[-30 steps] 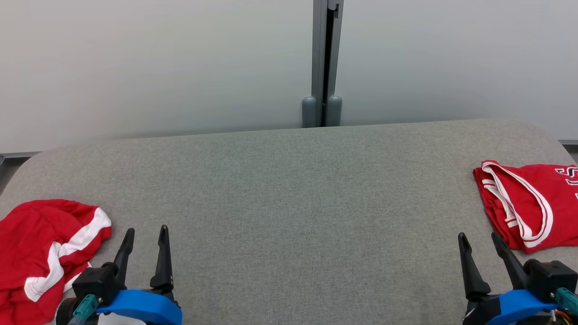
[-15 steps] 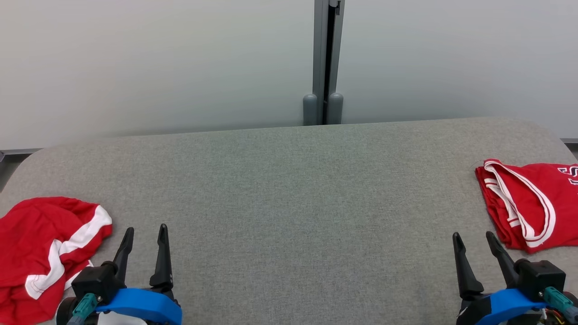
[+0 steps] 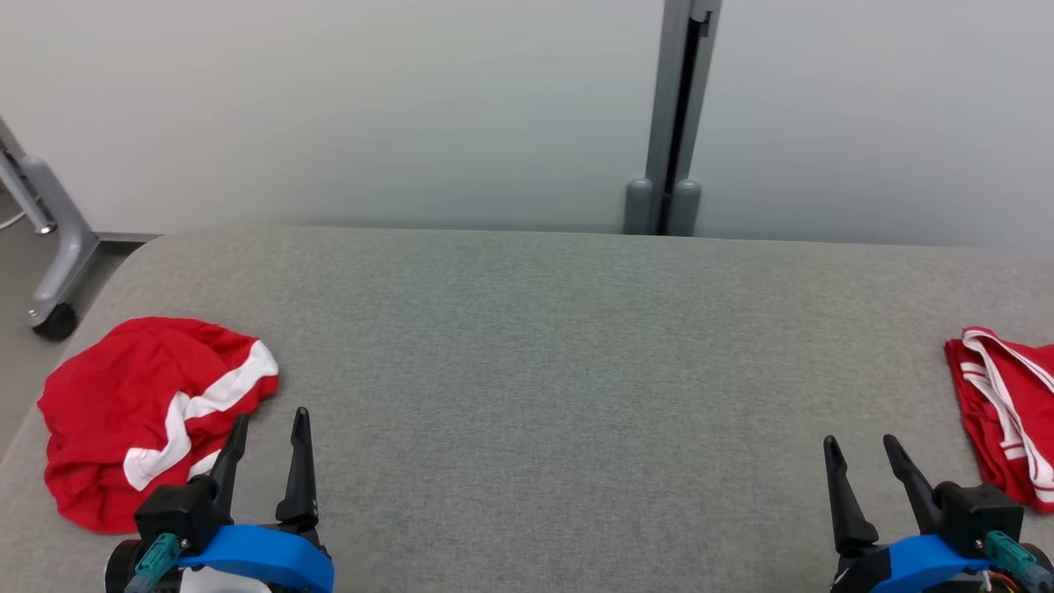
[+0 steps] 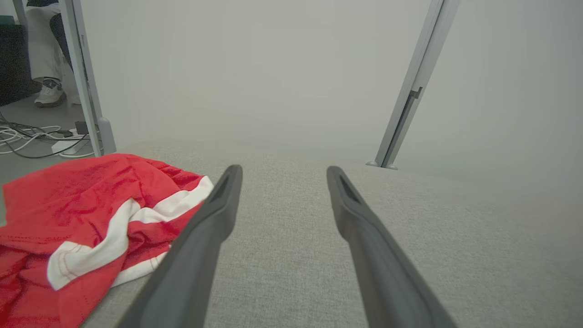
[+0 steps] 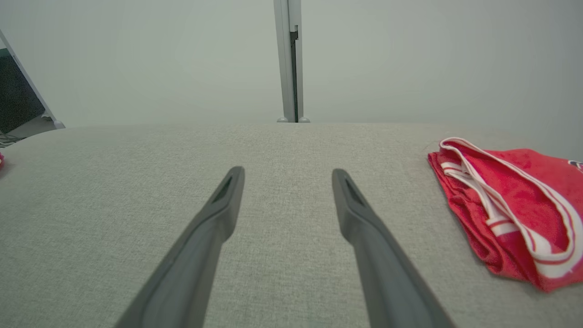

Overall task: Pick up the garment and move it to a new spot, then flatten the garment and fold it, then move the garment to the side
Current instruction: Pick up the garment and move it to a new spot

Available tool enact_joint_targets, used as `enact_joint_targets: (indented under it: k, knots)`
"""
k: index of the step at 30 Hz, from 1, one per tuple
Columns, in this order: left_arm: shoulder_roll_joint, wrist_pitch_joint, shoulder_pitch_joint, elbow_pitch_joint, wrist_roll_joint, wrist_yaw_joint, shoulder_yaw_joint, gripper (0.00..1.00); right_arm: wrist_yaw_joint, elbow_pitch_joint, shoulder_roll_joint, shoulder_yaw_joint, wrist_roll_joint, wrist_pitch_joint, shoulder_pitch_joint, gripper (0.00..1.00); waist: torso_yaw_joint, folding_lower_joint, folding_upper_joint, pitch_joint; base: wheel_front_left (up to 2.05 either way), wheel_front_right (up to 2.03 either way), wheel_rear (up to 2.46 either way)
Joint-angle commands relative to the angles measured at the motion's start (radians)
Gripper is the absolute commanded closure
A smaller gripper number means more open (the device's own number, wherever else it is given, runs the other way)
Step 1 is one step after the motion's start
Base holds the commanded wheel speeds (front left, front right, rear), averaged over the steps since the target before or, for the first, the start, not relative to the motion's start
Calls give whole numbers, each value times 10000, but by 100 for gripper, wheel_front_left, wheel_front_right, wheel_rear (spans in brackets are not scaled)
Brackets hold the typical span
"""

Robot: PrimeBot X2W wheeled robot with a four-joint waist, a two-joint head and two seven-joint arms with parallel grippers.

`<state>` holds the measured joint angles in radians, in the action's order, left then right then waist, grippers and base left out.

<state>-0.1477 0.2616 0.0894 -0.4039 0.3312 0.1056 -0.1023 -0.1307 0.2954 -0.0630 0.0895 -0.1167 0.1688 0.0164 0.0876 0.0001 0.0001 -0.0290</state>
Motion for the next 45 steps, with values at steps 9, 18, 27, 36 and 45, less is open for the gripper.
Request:
enact_joint_targets:
  k: [9,18,27,36,45]
  knots:
    - [67,45,139,7,-170,90,27,0,-1,157,22,-149,-13,104,178,0,1413,-1,-1,170,0,0,0]
    - [11,45,116,113,-255,135,26,0,-1,268,69,-301,-94,126,240,0,2684,-1,-1,208,0,0,0]
    - [33,45,118,184,-226,157,-80,0,-1,342,86,-264,-60,181,277,0,3249,-1,-1,232,0,0,0]
    - [-76,45,9,168,-198,141,130,0,-1,432,107,-263,-65,211,241,0,3618,-1,-1,195,0,0,0]
    - [-43,45,-38,355,-142,97,277,0,-1,304,115,-257,-60,124,234,0,3807,-1,-1,309,0,0,0]
